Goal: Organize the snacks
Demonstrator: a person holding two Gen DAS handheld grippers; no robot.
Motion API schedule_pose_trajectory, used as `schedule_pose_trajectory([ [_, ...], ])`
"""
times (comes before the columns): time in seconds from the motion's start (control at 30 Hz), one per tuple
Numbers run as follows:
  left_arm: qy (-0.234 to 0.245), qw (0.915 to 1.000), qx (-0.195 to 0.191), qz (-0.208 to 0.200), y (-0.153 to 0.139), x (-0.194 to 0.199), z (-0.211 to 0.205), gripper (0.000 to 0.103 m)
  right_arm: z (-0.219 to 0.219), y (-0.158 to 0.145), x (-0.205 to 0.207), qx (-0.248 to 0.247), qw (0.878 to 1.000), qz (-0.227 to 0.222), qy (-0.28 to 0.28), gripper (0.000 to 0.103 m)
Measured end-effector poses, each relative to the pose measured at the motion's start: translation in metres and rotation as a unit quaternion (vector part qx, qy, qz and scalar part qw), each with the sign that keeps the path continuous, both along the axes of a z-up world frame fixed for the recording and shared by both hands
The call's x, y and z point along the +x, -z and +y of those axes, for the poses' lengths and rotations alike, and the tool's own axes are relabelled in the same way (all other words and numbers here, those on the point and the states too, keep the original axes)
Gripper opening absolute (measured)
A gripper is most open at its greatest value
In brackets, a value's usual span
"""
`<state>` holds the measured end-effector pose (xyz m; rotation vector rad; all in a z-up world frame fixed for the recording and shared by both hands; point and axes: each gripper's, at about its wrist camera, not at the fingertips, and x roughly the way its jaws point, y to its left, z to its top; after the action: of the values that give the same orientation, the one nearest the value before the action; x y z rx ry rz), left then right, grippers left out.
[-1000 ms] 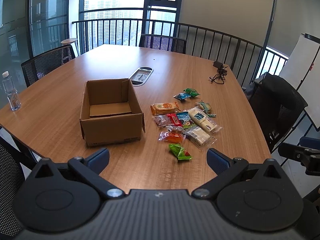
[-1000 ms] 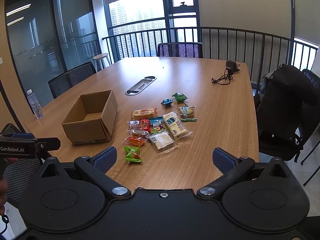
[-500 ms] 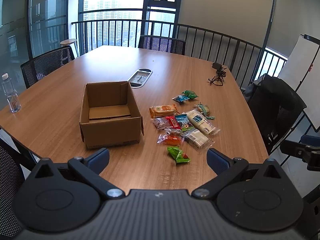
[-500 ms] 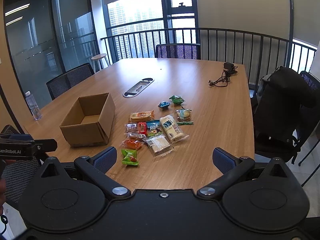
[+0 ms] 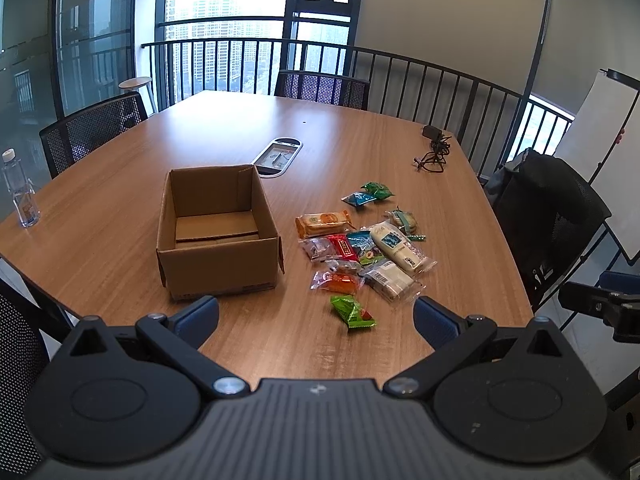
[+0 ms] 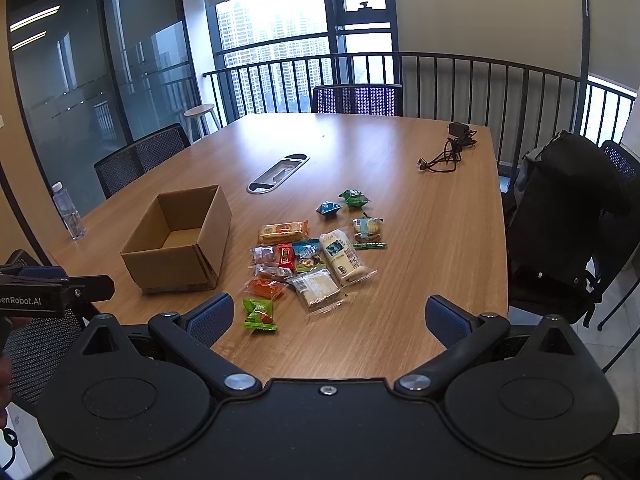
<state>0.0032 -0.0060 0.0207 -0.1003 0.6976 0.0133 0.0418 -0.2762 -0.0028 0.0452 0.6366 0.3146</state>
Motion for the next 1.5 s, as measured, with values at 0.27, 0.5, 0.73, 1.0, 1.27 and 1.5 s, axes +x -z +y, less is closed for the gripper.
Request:
schedule_pose_trajectory([
  [0.27, 0.005, 0.9999, -0.008, 0.008, 0.002, 0.004, 0.001, 0.103, -0.004, 0.004, 0.002, 0.011, 1.0, -0.001, 0.001, 0.102],
  [0.5, 0.0, 0.9996, -0.022, 0.016, 0.012, 0.012, 0.006, 0.103, -0.007, 0.009, 0.011, 0.021, 1.0, 0.01, 0.002, 0.091],
  [0.73, -0.01, 0.9989, -0.039, 0.023, 0.021, 0.028, 0.01, 0.103, -0.012, 0.019, 0.024, 0.026, 0.999, 0.032, 0.021, 0.088],
  [1.0, -0.008, 0.9979, -0.056, 0.031, 0.035, 0.049, 0.008, 0.101, -0.013, 0.029, 0.038, 0.052, 0.998, 0.044, 0.017, 0.088],
  [1.27, -0.002, 0.9958, -0.08, 0.045, 0.055, 0.073, 0.008, 0.099, -0.013, 0.045, 0.058, 0.066, 0.995, 0.07, 0.025, 0.088],
  [1.5, -0.007, 0.9926, -0.102, 0.064, 0.078, 0.094, 0.007, 0.093, -0.013, 0.06, 0.074, 0.071, 0.994, 0.084, 0.025, 0.084],
])
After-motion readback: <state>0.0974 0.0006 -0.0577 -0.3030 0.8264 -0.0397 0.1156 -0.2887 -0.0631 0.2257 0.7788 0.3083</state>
